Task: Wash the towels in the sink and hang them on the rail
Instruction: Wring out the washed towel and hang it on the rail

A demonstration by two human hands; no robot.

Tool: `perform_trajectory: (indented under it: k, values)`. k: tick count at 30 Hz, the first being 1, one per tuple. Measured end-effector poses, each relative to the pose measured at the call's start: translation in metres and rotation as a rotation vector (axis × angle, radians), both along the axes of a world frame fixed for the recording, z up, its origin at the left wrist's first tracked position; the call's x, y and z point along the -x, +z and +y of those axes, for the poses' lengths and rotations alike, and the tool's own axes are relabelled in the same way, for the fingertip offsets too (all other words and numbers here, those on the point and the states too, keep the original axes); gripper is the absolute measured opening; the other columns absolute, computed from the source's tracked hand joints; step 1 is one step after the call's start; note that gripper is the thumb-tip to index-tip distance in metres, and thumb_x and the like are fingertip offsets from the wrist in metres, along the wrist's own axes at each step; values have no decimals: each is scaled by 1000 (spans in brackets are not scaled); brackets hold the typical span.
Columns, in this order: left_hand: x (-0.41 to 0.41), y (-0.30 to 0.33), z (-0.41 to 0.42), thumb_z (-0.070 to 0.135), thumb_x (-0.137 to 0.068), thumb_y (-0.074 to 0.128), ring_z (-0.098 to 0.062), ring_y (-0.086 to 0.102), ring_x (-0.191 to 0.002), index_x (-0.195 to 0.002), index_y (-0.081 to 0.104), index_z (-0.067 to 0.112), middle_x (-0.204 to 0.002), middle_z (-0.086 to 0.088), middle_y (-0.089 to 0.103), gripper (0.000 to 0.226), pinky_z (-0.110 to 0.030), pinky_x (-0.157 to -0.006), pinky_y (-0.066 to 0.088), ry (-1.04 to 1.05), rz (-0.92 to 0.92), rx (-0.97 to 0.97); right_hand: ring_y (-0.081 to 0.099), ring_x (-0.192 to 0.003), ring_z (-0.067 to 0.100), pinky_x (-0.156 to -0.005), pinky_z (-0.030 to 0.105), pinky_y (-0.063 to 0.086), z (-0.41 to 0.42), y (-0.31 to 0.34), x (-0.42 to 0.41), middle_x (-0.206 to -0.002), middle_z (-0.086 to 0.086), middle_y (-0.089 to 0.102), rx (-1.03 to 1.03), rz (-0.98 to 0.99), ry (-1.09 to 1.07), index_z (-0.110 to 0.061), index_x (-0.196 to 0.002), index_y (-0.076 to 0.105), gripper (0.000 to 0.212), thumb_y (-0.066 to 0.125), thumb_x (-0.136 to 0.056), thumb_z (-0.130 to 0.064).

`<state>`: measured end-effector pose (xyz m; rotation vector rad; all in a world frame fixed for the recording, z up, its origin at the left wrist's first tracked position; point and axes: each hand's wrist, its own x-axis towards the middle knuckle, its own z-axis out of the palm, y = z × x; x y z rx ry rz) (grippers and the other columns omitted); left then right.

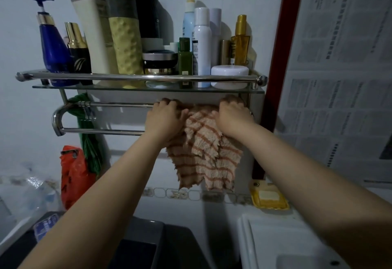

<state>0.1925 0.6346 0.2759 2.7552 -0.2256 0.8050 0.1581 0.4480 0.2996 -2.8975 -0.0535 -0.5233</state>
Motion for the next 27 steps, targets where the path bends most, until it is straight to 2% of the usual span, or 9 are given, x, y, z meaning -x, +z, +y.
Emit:
perform_trajectory:
  k: [3, 8, 11, 14, 18, 21, 23, 25, 27]
  values:
    - [24, -9, 7, 51, -95, 41, -27, 55, -100, -112, 55, 21, -109, -5, 57, 37, -44, -86, 48, -79, -82, 33, 47, -114, 28, -93, 40, 35, -7, -17, 28, -120, 9, 53, 80, -153, 72, -19, -114, 49, 36, 34, -98, -47]
    - [44, 0, 1, 49, -100, 29, -22, 59, -95, -107, 62, 21, -102, -3, 64, 44, -34, -79, 46, -336, 183, 142, 56, -103, 19, -87, 37, 41, -2, -17, 34, -114, -2, 61, 86, -51, 354, -27, -109, 54, 27, 37, -98, -46]
    - [36, 11, -7, 57, -99, 17, -29, 54, -115, -128, 55, 16, -126, -11, 59, 63, -35, -91, 39, -277, 398, 175, 57, -105, 20, -85, 31, 43, 2, -16, 24, -110, 1, 61, -242, 16, 396, -20, -113, 63, 31, 41, -99, -37]
    - [27, 22, -13, 62, -96, 13, -32, 47, -124, -137, 47, 12, -137, -14, 51, 74, -41, -103, 34, -276, 586, 221, 47, -123, 22, -100, 27, 37, 2, -15, 19, -134, 7, 45, -482, -176, 393, -12, -134, 50, 43, 41, -100, -35]
    - [13, 17, -10, 63, -95, 22, -33, 45, -128, -139, 46, 19, -141, -12, 47, 66, -48, -108, 35, -263, 642, 128, 37, -131, 27, -105, 39, 32, -9, -15, 25, -148, 9, 33, 192, -25, 167, -23, -140, 43, 82, 8, -85, -73]
    - [6, 11, -6, 53, -96, 37, -28, 55, -113, -127, 51, 23, -128, -7, 56, 45, -45, -101, 43, -329, 750, 174, 40, -129, 31, -102, 40, 33, -6, -14, 24, -146, 15, 37, 351, 149, 80, -36, -142, 38, 92, -3, -74, -83]
    - [3, 10, 0, 43, -97, 46, -22, 58, -101, -113, 56, 22, -110, -2, 61, 28, -36, -89, 45, -347, 623, 200, 44, -125, 34, -97, 40, 38, -3, -12, 20, -144, 15, 37, 309, 107, 42, -33, -142, 40, 75, 14, -85, -76]
    - [1, 8, 7, 38, -96, 50, -21, 61, -88, -101, 61, 19, -97, -4, 65, 22, -33, -73, 46, -202, 302, 288, 47, -118, 32, -91, 39, 40, -1, -14, 20, -134, 13, 42, 281, -33, 9, -21, -131, 54, 63, 26, -93, -64]
    - [1, 2, 13, 32, -96, 51, -25, 62, -92, -107, 64, 16, -104, -6, 65, 23, -34, -69, 47, -58, -63, 347, 44, -119, 30, -96, 41, 37, -1, -20, 18, -129, 11, 46, 266, -173, 26, -15, -123, 57, 56, 30, -96, -56]
